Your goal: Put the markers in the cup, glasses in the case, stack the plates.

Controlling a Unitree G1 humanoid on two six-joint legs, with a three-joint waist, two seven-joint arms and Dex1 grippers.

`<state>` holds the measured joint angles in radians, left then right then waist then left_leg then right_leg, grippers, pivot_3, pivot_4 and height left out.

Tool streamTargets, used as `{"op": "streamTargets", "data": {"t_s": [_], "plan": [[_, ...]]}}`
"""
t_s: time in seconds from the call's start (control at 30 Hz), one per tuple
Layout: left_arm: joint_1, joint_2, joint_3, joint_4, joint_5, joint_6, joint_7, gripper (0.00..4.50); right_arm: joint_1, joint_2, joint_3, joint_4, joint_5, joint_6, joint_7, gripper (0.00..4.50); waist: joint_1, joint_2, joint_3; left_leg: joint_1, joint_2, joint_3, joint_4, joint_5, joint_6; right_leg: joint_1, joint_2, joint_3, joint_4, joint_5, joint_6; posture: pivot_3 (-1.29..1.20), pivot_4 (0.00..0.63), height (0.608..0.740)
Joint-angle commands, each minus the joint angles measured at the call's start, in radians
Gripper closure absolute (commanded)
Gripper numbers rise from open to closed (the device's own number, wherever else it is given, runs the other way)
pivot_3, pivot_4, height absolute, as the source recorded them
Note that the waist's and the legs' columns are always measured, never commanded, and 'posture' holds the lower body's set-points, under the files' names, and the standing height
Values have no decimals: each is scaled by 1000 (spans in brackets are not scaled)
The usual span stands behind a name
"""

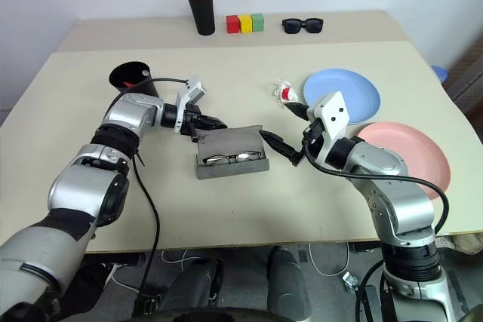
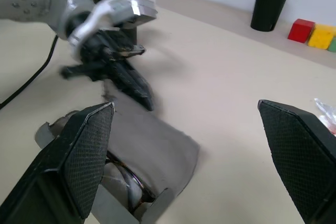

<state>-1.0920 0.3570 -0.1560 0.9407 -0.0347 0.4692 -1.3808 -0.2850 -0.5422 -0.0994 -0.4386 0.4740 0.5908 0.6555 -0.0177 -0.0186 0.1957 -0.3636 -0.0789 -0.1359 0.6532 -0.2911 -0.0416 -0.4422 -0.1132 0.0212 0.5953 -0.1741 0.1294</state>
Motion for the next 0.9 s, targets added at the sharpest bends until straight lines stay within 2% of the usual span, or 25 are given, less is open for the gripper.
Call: {"op": "streamTargets", "data": {"t_s": [0.03,0.3,0.6,0.7,0.9], "plan": [[53,30,-41,-141,-17,57,-79,4469,-20,-13,-1,-12,-10,-29,-1,0,0,0,0,0,0,0,0,0,0,0,0,0,0,0,0,0,150,740],[194,62,-71,-409,-50,124,-79,4469,-25,-16,-2,-4,-20,-36,2,0,3,0,0,0,0,0,0,0,0,0,0,0,0,0,0,0,150,740],[159,-3,137,-426,-169,-68,156,4469,-42,-26,-42,52,-55,-65,-37,0,6,0,0,0,0,0,2,0,0,0,0,0,0,0,0,0,150,740],[174,16,165,-488,-238,-11,127,3680,-36,-56,-83,88,-81,-79,-55,0,4,0,0,0,0,0,2,0,0,0,0,0,0,0,0,0,150,740],[246,85,176,-627,-356,39,26,513,40,-153,-172,134,-113,15,-95,0,5,0,0,0,0,0,1,0,0,0,0,0,0,0,0,0,150,740]]}}
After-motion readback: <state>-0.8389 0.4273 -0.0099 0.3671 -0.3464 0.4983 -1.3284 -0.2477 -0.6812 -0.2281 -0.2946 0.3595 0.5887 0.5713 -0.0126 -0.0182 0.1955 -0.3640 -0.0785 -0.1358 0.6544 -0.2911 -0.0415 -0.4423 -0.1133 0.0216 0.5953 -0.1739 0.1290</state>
